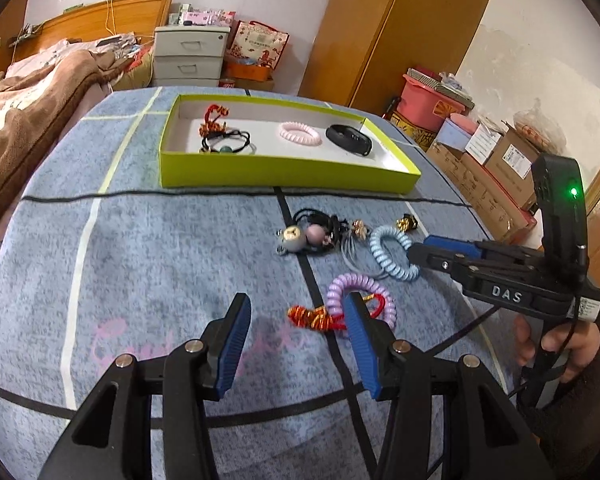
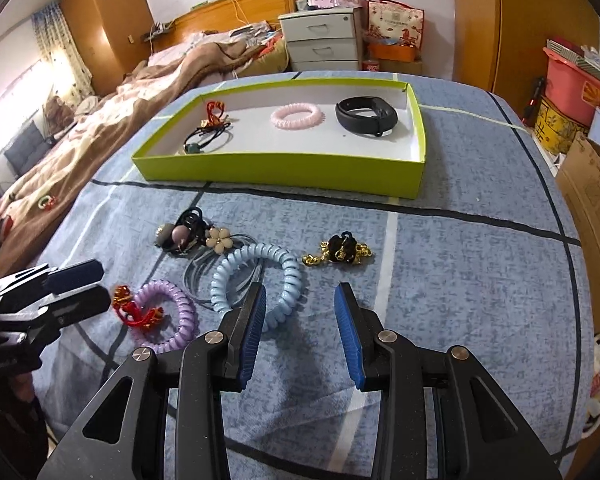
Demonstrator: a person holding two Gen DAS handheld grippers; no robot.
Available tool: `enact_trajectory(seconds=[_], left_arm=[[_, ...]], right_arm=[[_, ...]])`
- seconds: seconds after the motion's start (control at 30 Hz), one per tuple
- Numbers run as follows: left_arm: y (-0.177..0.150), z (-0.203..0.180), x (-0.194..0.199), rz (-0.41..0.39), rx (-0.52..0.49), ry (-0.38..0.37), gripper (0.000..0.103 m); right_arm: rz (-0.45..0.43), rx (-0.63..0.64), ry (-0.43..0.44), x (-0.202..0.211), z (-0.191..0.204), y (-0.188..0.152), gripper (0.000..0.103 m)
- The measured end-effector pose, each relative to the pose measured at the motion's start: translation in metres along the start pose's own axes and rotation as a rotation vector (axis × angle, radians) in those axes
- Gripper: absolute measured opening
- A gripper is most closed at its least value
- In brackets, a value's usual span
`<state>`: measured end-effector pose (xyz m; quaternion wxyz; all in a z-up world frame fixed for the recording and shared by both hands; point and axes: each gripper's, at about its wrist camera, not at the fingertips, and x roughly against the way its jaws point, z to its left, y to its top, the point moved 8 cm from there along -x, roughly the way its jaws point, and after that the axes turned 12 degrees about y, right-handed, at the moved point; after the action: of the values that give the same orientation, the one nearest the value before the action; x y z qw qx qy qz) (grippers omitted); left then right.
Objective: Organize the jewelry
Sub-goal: 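Grasp the light-blue coil hair tie with the right gripper, then grasp the red tassel ornament with the left gripper while the right holds the blue coil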
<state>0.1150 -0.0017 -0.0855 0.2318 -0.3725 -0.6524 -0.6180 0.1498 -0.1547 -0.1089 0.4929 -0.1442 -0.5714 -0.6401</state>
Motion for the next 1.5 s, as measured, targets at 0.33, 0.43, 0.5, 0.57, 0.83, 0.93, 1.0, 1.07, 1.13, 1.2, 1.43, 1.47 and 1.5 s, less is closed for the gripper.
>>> enact_trajectory(seconds=[0.33,0.43,0.5,0.57,0.83,0.93,1.0,1.07,1.13,1.2,1.43,1.47,1.5], left_arm=[[-0.011,-0.007,-0.003,0.021,-0.033,-0.005,0.051],[-0.012,-0.011,-0.002,0.015,-0.067,0.001,0.051],[-0.011,-0.01,-0.004,0.021,-0.063,0.007,0.051],[-0.01,-0.01,-0.004,0.014,-0.066,0.018,0.051],[-0.005,-0.016,-0.011,0.018,-0.078,0.016,0.051],[-0.002,-0.017,-0.011,0.002,-0.094,0.043,0.051],[0.0,-0.018,-0.013,-0.003,-0.11,0.054,0.051],[0.0,-0.018,-0.016,0.01,-0.115,0.058,0.051],[0.002,-0.019,-0.018,0.011,-0.123,0.064,0.051],[0.004,-0.019,-0.02,0.005,-0.131,0.076,0.051],[0.005,-0.032,-0.023,0.006,-0.194,0.052,0.051],[0.005,-0.034,-0.024,0.011,-0.194,0.038,0.051],[0.007,-0.035,-0.024,0.01,-0.194,0.037,0.05]], right_arm=[[0.009,0.063,-0.078,-0.003,0.006,-0.003,0.017],[0.004,0.059,-0.081,-0.001,0.004,-0.004,0.01],[0.002,0.058,-0.079,0.0,0.003,-0.004,0.01],[-0.003,0.057,-0.084,0.002,0.002,-0.005,0.01],[-0.024,0.034,-0.069,0.011,0.0,-0.007,0.01],[-0.032,0.025,-0.066,0.013,0.0,-0.008,0.01],[-0.034,0.015,-0.058,0.014,-0.001,-0.007,0.01],[-0.033,0.005,-0.057,0.014,-0.003,-0.008,0.01],[-0.034,0.004,-0.053,0.014,-0.002,-0.009,0.01],[-0.035,0.004,-0.051,0.014,-0.002,-0.008,0.01],[-0.037,-0.007,-0.044,0.013,-0.004,-0.009,0.01],[-0.037,-0.008,-0.043,0.013,-0.004,-0.009,0.01],[-0.036,-0.008,-0.042,0.013,-0.004,-0.01,0.01]])
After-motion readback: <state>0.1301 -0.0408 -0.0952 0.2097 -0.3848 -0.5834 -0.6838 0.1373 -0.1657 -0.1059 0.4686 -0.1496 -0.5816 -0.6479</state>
